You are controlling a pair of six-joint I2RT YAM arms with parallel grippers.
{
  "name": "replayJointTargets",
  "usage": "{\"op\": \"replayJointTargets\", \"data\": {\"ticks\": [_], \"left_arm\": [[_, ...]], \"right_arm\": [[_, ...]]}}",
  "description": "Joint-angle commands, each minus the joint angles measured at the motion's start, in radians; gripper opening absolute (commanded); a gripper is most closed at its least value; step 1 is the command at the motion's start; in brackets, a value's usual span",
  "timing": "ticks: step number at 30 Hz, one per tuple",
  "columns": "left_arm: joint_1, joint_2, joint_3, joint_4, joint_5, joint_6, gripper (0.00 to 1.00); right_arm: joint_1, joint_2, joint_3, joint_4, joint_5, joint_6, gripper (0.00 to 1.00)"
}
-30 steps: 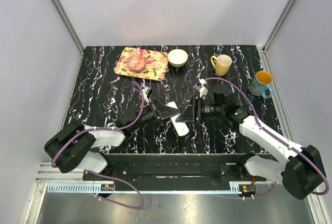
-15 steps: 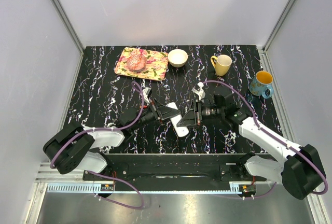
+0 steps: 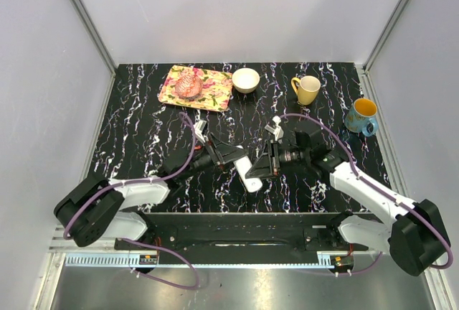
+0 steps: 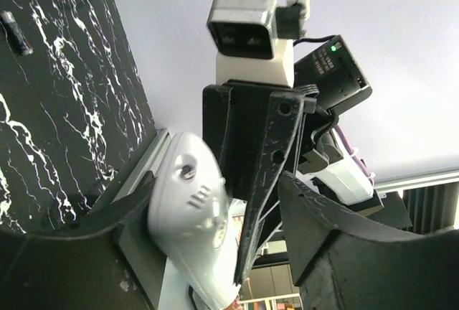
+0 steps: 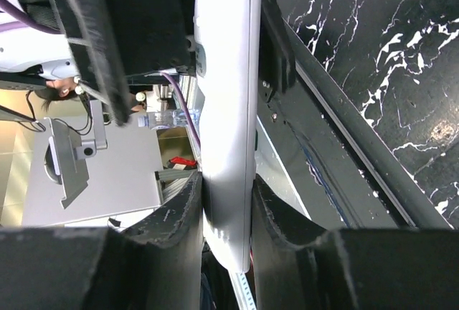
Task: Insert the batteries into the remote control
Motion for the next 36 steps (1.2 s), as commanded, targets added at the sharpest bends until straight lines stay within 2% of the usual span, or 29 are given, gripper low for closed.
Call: {"op": "replayJointTargets", "data": {"ticks": [1, 3, 4, 6, 7, 9, 10, 12, 13, 16, 18, 19, 22, 25, 36], "left_arm": [[0.029, -0.064, 0.026, -0.049, -0.064, 0.052, 0.68], [0.049, -0.102, 0.001, -0.080, -0.094, 0.051, 0.73], [0.087, -0.125, -0.032, -0.144, -0.138, 0.046, 0.99], [0.137, -0.241, -0.078, -0.241, -0.193, 0.039, 0.99], [0.179, -0.289, -0.098, -0.372, -0.234, 0.055, 0.99], [0.209, -0.445, -0.083, -0.555, -0.276, 0.147, 0.99], [0.211, -0.493, -0.042, -0.749, -0.340, 0.189, 0.99], [0.212, -0.599, 0.012, -0.928, -0.406, 0.307, 0.99], [0.211, -0.621, 0.064, -1.076, -0.454, 0.336, 0.99], [0.209, -0.673, 0.127, -1.299, -0.534, 0.411, 0.99], [0.211, -0.704, 0.133, -1.367, -0.557, 0.422, 0.99], [0.211, -0.714, 0.133, -1.416, -0.568, 0.422, 0.99], [0.209, -0.740, 0.133, -1.484, -0.578, 0.408, 0.99], [0.211, -0.741, 0.135, -1.514, -0.569, 0.407, 0.99], [0.209, -0.812, 0.101, -1.531, -0.549, 0.388, 0.99]], "right_arm": [[-0.002, -0.042, 0.070, -0.093, 0.021, -0.046, 0.00], [-0.002, -0.049, 0.111, -0.148, 0.054, -0.082, 0.00], [-0.002, -0.050, 0.139, -0.264, 0.157, -0.113, 0.00], [-0.002, -0.024, 0.262, -0.445, 0.337, -0.249, 0.00], [0.000, -0.007, 0.306, -0.598, 0.529, -0.288, 0.00], [0.000, 0.054, 0.405, -0.745, 0.723, -0.358, 0.00], [0.000, 0.079, 0.436, -0.782, 0.902, -0.377, 0.00], [0.001, 0.163, 0.504, -0.830, 1.066, -0.424, 0.00], [0.001, 0.194, 0.521, -0.860, 1.217, -0.437, 0.00], [0.004, 0.315, 0.565, -0.874, 1.412, -0.460, 0.00], [0.010, 0.405, 0.590, -0.874, 1.476, -0.460, 0.00], [0.020, 0.436, 0.596, -0.873, 1.561, -0.461, 0.00], [0.038, 0.574, 0.639, -0.891, 1.676, -0.474, 0.00], [0.052, 0.687, 0.691, -0.894, 1.726, -0.469, 0.00], [0.121, 0.969, 0.861, -0.894, 1.729, -0.474, 0.00]]}}
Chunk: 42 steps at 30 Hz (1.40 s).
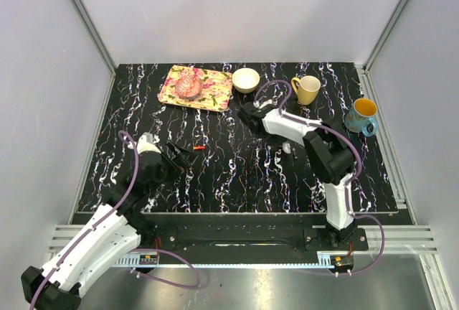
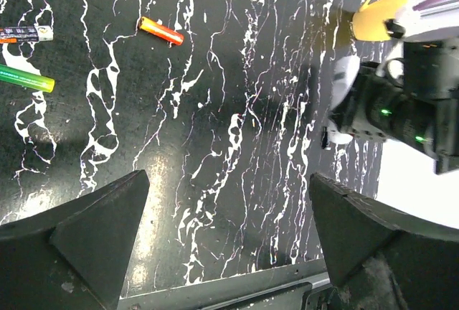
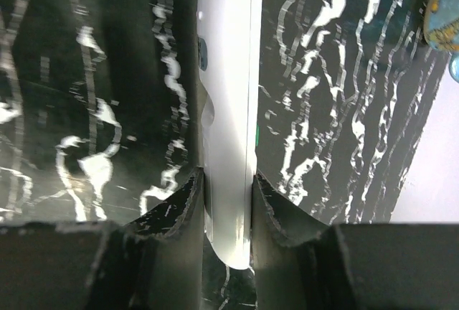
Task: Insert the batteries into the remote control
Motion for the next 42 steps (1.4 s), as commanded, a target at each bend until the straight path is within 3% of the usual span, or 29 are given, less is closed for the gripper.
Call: {"op": "replayJointTargets", "data": {"ticks": [1, 11, 21, 28, 42], "left_arm": [[0.002, -0.053, -0.016, -0.007, -0.014, 0.000, 0.99], [0.002, -0.085, -0.039, -0.030, -0.009, -0.019, 0.99], [0.002, -0.059, -0.042, -0.019, 0.014, -0.010, 0.99], [0.000, -0.058, -0.054, -0.010, 0.023, -0.013, 0.99], [0.000, -0.052, -0.067, -0.006, 0.038, -0.023, 0.99]], "right_arm": [[0.035, 0.087, 0.088, -0.021, 0.077, 0.000, 0.00], [0.046, 0.190, 0.157, -0.042, 0.001, -0.014, 0.00], [0.086, 0.207, 0.182, -0.051, -0.068, -0.020, 0.37], [0.094, 0.210, 0.171, -0.059, -0.079, -0.006, 0.56], [0.164, 0.172, 0.156, -0.048, -0.225, 0.048, 0.61]]}}
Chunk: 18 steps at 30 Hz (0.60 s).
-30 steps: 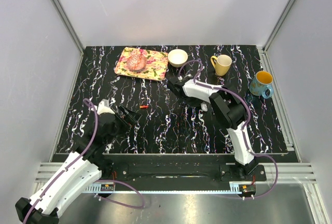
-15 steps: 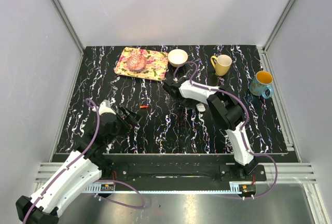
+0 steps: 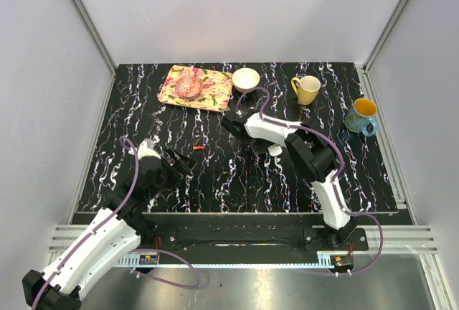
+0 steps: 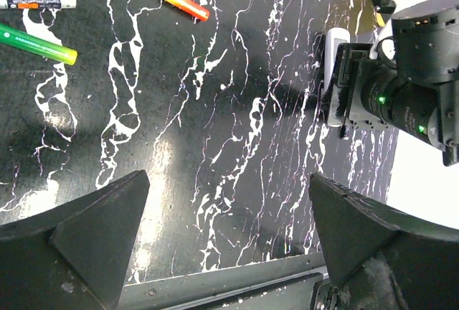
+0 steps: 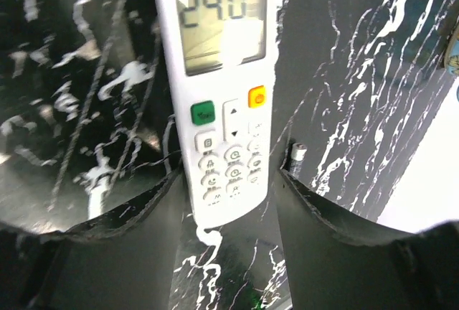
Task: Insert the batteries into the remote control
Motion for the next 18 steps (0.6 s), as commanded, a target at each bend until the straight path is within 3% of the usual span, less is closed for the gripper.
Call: {"op": "replayJointTargets", "data": {"ticks": [1, 6, 12, 16, 18], "left_arm": [[0.000, 0.004, -0.014, 0.037, 0.017, -0.005, 0.99], [0.000, 0.009, 0.006, 0.009, -0.022, 0.005, 0.99], [0.002, 0.055, 0.081, -0.066, -0.102, 0.077, 0.99], [0.002, 0.150, 0.124, -0.092, -0.130, 0.125, 0.99], [0.003, 0.190, 0.156, -0.107, -0.139, 0.143, 0.99]], "right_arm": [[0.067, -0.015, -0.017, 0.048, -0.215, 0.081, 0.61], [0.078, -0.154, -0.072, 0.092, -0.309, 0.122, 0.63], [0.071, -0.552, -0.246, 0.192, -0.313, 0.139, 0.68], [0.071, -0.944, -0.573, 0.382, -0.273, 0.124, 0.70], [0.071, -1.066, -0.705, 0.520, -0.237, 0.134, 0.80]]}}
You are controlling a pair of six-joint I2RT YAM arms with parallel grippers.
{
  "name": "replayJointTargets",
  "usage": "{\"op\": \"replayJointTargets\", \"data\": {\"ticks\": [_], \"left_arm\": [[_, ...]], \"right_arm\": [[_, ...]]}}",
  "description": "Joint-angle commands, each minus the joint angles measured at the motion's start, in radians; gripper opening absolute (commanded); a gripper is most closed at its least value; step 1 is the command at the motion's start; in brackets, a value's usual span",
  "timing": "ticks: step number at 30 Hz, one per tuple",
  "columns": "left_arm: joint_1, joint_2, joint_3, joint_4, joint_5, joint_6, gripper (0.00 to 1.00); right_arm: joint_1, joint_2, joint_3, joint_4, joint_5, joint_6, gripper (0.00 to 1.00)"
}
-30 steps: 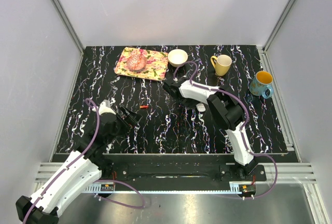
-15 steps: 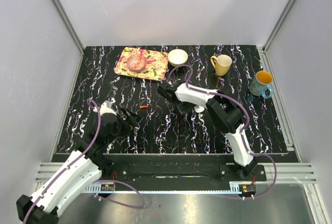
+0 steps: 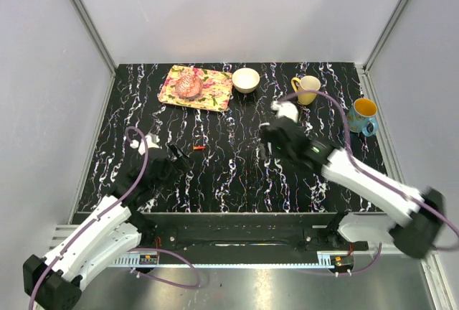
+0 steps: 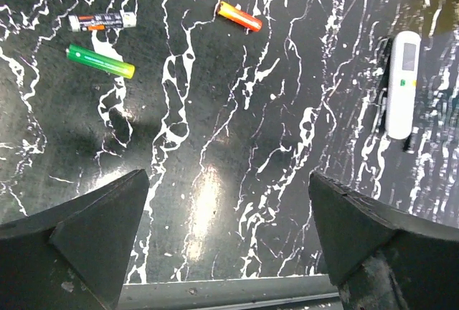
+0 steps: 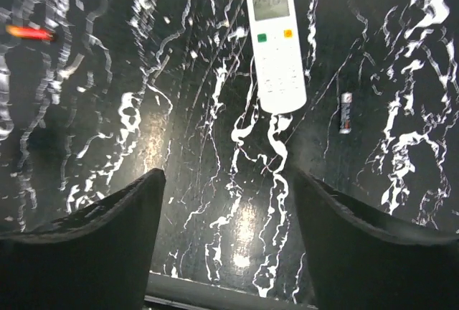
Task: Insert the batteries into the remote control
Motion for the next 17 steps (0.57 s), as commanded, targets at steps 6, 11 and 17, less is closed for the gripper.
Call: {"op": "replayJointTargets", "data": {"ticks": [6, 11, 17], "left_arm": [[0.003, 0.143, 0.142, -0.021, -0.072, 0.118, 0.99], [0.005, 0.149, 0.142, 0.013, -0.061, 0.164, 0.99], [0.005, 0.150, 0.150, 0.025, -0.050, 0.202, 0.99]], "right_arm": [[-0.010, -0.467, -0.456, 0.281, 0.108, 0.071, 0.93], [-0.008, -0.442, -0.446, 0.301, 0.105, 0.065, 0.93], [-0.010, -0.447, -0.452, 0.359, 0.074, 0.070, 0.94]]}}
